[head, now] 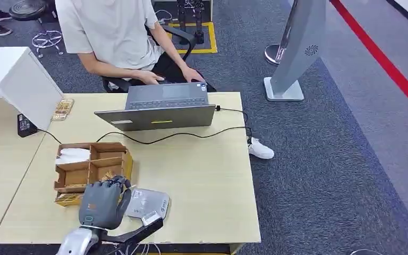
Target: Pass the card to the sensor for recognition and then transmit it.
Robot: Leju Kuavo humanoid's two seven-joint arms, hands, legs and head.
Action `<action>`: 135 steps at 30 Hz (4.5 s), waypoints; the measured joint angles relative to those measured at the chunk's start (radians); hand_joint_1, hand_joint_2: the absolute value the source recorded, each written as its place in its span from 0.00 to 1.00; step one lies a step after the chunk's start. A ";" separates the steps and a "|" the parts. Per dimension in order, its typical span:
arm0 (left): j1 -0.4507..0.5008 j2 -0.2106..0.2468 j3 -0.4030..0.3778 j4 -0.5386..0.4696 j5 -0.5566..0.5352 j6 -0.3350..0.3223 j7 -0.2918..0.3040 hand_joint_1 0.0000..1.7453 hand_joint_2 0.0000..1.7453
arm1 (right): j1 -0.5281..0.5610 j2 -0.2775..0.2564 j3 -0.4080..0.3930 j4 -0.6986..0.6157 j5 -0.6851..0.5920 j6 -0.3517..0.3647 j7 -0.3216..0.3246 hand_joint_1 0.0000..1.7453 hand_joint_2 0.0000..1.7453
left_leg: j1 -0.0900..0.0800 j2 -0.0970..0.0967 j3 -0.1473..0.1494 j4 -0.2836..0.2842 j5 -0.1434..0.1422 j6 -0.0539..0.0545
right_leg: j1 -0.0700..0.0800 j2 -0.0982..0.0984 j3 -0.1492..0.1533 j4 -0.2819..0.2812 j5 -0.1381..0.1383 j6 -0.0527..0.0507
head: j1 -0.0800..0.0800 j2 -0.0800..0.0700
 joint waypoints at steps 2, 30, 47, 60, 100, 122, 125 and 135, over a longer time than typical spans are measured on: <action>0.000 0.005 -0.005 0.018 0.001 -0.016 0.007 1.00 1.00 | 0.000 0.000 0.002 0.000 0.000 0.000 0.002 0.00 1.00 | 0.000 0.000 0.000 0.000 0.000 0.000 | 0.000 0.000 0.000 0.000 0.000 0.000 | 0.000 0.000; -0.001 0.023 -0.031 -0.008 -0.164 0.275 0.039 1.00 1.00 | 0.001 0.002 0.015 0.000 -0.017 -0.003 0.002 0.00 1.00 | 0.000 0.000 0.000 0.000 0.000 0.000 | 0.000 0.000 0.000 0.000 0.000 0.000 | 0.000 0.000; -0.043 0.048 0.079 -0.192 -0.187 0.427 0.051 1.00 1.00 | 0.002 0.002 0.031 0.000 -0.009 -0.001 -0.006 0.00 1.00 | 0.000 0.000 0.000 0.000 0.000 0.000 | 0.000 0.000 0.000 0.000 0.000 0.001 | 0.000 0.000; -0.309 0.144 0.302 0.065 -0.187 0.292 0.068 1.00 1.00 | -0.001 0.000 0.060 0.000 0.006 0.013 -0.019 0.00 1.00 | 0.001 0.000 0.000 0.000 0.002 -0.001 | 0.001 0.000 0.000 0.002 0.001 -0.001 | 0.000 0.000; -0.181 0.082 0.259 -0.156 -0.188 0.186 0.028 0.00 1.00 | -0.003 -0.001 0.065 0.002 -0.039 0.004 0.002 0.00 1.00 | 0.001 0.001 -0.002 0.000 0.001 0.000 | 0.001 0.001 0.000 0.000 0.001 0.000 | 0.000 0.000; 0.164 0.293 0.033 -0.352 -0.082 -0.051 0.178 0.00 1.00 | 0.008 0.000 0.012 0.002 -0.142 -0.023 0.006 0.00 1.00 | 0.000 0.000 -0.002 0.000 -0.001 0.000 | 0.000 0.001 0.000 0.000 -0.002 0.002 | 0.000 0.000; 0.164 0.307 0.031 -0.352 -0.079 -0.056 0.183 0.00 1.00 | 0.008 0.000 0.012 0.002 -0.142 -0.023 0.006 0.00 1.00 | 0.000 0.000 -0.002 0.000 -0.001 0.000 | 0.000 0.001 0.000 0.000 -0.002 0.002 | 0.000 0.000; 0.154 0.296 0.031 -0.326 -0.053 -0.085 0.217 0.00 1.00 | 0.007 0.000 0.012 0.002 -0.136 -0.022 0.013 0.00 1.00 | 0.000 0.000 -0.002 0.000 -0.001 0.000 | 0.000 0.001 0.000 0.000 -0.002 0.002 | 0.000 0.000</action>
